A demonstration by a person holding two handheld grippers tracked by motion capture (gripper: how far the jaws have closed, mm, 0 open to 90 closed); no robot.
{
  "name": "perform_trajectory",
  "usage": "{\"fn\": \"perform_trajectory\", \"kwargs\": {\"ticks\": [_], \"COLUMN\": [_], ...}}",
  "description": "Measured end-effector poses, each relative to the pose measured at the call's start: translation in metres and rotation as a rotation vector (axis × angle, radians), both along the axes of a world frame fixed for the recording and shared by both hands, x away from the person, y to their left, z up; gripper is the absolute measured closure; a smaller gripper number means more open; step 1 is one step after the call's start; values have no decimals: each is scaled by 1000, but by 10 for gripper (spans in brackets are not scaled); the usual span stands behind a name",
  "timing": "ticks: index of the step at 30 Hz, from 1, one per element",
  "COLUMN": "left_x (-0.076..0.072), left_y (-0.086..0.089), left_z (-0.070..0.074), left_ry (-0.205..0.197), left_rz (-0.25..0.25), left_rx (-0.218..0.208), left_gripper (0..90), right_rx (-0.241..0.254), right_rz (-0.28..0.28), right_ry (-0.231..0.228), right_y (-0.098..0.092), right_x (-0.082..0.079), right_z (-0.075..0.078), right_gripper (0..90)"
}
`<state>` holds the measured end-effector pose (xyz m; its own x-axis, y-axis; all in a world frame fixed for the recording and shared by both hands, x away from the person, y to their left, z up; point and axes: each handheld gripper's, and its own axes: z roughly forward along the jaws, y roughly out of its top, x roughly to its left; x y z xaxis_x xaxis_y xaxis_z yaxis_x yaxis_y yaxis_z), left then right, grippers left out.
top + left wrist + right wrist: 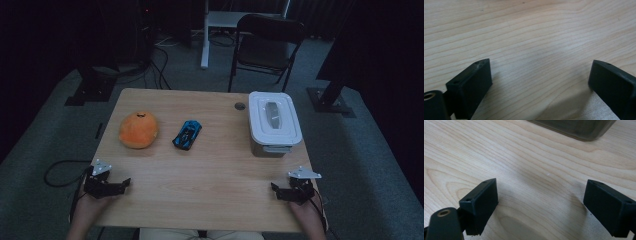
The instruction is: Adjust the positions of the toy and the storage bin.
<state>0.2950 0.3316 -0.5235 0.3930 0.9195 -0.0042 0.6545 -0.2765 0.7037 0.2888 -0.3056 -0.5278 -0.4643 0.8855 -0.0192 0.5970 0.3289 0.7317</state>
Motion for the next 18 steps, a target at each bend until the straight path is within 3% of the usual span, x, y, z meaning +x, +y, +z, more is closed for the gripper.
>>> {"fn": "perform_trajectory", "kwargs": {"ticks": [2, 5, 7, 8, 9, 18], "left_x": [-1, -2, -2, -1, -2, 0], "left_y": [4, 7, 6, 0, -3, -8], "left_z": [0, 1, 1, 0, -1, 1], "left_ry": [3, 7, 7, 12, 10, 31], "left_rz": [3, 4, 1, -22, -27, -38], "left_rx": [-46, -80, -71, -5, 24, 34], "left_gripper": [58, 57, 42, 21, 20, 4], "right_rx": [21, 18, 16, 17, 15, 18], "right_rz": [-7, -9, -8, 3, 5, 3], "right_ry": [17, 17, 16, 14, 13, 15], "right_y": [-2, -1, -1, 0, 0, 0], "right_x": [2, 4, 4, 4, 4, 5], "right_z": [0, 0, 0, 0, 0, 0], "right_gripper": [126, 125, 126, 132, 131, 132]}}
